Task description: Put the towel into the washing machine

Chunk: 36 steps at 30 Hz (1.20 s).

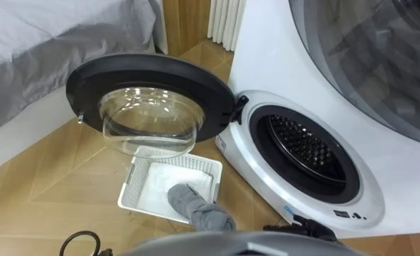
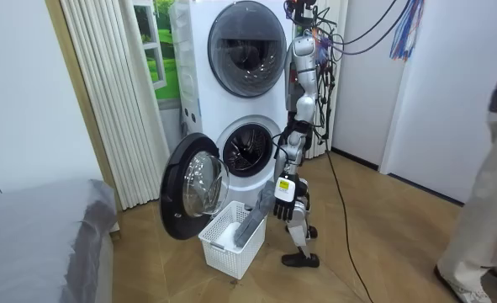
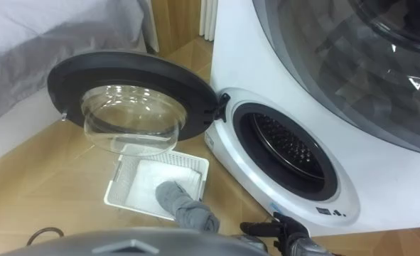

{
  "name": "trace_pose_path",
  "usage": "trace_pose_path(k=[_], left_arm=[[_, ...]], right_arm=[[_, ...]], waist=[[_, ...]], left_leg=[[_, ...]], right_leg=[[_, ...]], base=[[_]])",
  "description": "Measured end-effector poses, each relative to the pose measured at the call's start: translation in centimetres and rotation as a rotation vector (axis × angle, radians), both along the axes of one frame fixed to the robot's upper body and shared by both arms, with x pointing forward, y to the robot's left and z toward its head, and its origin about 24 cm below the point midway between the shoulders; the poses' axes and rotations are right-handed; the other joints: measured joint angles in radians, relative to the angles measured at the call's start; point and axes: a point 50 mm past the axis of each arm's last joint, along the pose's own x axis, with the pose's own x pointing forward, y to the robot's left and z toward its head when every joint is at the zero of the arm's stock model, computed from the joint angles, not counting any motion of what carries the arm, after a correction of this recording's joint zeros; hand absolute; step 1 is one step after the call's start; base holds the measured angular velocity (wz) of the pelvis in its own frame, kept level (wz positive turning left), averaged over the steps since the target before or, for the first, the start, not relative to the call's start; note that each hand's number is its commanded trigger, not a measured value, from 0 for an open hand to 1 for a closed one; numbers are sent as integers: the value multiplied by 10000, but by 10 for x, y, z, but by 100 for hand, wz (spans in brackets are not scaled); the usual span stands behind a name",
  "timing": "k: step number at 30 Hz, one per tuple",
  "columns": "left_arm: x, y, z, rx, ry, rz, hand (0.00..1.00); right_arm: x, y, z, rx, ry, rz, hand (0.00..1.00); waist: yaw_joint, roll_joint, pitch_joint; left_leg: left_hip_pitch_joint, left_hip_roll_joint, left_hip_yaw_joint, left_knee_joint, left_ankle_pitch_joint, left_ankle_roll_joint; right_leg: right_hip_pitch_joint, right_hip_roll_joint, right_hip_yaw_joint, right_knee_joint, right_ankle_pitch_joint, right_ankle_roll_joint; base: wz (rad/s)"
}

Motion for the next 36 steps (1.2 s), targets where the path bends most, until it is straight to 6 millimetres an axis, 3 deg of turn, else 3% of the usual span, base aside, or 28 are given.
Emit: trace_pose_path(k=[13, 26, 31, 36], left_arm=[[1, 0, 0, 19, -52, -13, 0], [25, 3, 2, 448, -976, -428, 0], [57, 4, 7, 730, -2148, -695, 0], [110, -5, 16, 633, -3863, -1423, 0]], right_arm=[[-1, -1, 0, -46, -4, -96, 0], [2, -2, 0, 17, -100, -69, 0], [14, 0, 2, -46, -364, 649, 0], [33, 1, 5, -72, -734, 1346, 0]], waist=[[-14, 111, -2], [-12, 143, -5], [-2, 67, -5], [-30, 54, 58]], left_leg=[[13, 3, 1, 26, 0, -1], [-254, 3, 27, 35, 21, -27], [-683, 4, 35, 199, 31, -32], [-1562, -2, 38, 487, 70, 14]], right_leg=[[2, 0, 4, 0, 0, 0], [-330, -2, 5, 14, 0, -1], [-700, -26, -8, 62, 1, -2], [-1652, -69, 17, 394, 11, -19]], base=[[0], [-1], [0], [-2]])
